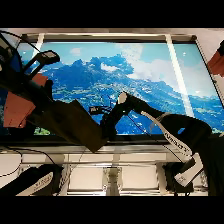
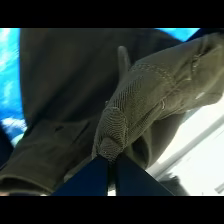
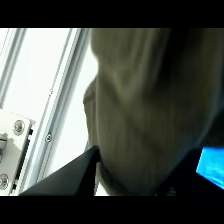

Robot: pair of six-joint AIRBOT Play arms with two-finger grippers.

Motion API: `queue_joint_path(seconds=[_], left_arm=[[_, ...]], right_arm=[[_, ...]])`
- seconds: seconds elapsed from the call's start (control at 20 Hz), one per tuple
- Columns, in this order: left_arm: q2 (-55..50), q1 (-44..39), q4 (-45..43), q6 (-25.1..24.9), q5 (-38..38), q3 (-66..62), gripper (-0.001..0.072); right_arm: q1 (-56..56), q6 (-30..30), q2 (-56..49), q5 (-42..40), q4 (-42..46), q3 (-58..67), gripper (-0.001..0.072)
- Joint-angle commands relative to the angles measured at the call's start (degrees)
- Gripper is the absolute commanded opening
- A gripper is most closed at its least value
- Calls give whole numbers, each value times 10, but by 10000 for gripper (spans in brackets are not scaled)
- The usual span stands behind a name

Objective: Fold the clothes and pants, and hang the long-sleeved shirts on hangers.

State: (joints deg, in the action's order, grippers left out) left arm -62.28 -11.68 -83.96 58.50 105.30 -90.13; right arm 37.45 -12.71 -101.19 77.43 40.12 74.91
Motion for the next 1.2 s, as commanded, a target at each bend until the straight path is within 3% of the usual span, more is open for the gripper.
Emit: queue_joint_path(seconds=[0.0,0.1,0.25,0.5,0.65,0.8,0.95,1.15], left_arm=[[0,0,-43,-11,-27,-1,24],[0,0,-47,-12,-44,-1,24],[0,15,-48,-11,-102,-2,24],[1,24,-55,14,-316,-9,24],[0,25,-2,46,-457,-9,24],[0,25,93,52,-535,-9,24],[0,25,125,52,-517,-9,24],[-2,41,120,52,-338,-7,24]], right_arm=[[4,-37,-3,-2,0,-2,246],[2,-71,-2,8,4,1,24],[-29,-165,18,42,33,37,20],[-132,-368,140,11,221,196,18],[-182,-431,200,-22,302,304,17],[-219,-483,219,-2,374,390,17],[-224,-478,220,81,378,419,16],[-224,-480,220,216,354,389,17]])
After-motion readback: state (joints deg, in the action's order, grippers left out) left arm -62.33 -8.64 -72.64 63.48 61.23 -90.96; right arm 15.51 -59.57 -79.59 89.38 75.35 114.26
